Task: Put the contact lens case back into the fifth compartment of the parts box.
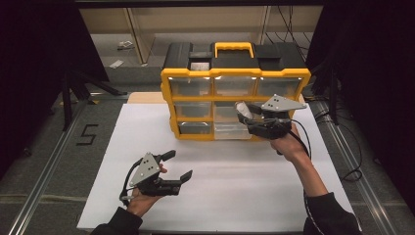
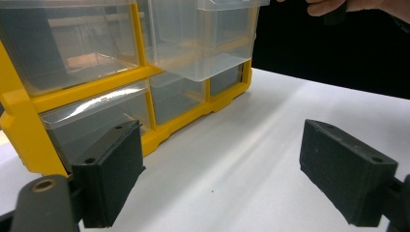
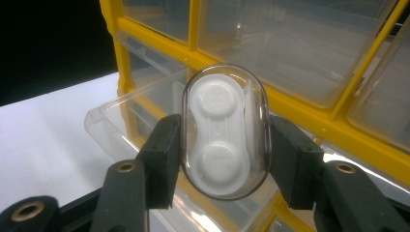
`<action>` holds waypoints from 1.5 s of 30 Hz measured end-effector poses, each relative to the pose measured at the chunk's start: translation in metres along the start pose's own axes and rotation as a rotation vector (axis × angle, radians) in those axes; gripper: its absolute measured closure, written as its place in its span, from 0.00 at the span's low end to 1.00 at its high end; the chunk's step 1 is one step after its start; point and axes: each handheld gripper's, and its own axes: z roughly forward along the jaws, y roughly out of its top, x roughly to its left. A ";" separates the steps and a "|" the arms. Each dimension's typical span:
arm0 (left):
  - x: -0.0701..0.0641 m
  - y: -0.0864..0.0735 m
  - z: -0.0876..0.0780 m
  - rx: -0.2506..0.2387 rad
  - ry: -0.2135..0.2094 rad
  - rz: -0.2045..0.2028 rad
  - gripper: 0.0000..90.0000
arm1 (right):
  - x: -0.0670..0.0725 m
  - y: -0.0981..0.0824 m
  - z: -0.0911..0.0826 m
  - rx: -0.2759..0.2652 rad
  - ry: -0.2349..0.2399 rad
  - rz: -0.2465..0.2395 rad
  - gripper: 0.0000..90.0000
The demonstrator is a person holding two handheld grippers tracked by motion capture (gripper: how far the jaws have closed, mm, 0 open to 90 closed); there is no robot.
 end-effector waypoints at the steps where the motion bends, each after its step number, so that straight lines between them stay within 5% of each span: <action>1: 0.000 0.000 0.000 0.000 0.000 0.000 0.17 | 0.000 0.000 0.000 0.001 0.001 0.002 0.55; 21: 0.000 0.000 0.000 0.001 -0.001 0.000 0.17 | 0.000 0.005 -0.010 -0.049 0.005 0.017 0.53; 45: -0.001 0.000 -0.001 -0.004 0.002 0.001 0.17 | 0.019 0.011 -0.020 -0.046 0.078 0.008 0.21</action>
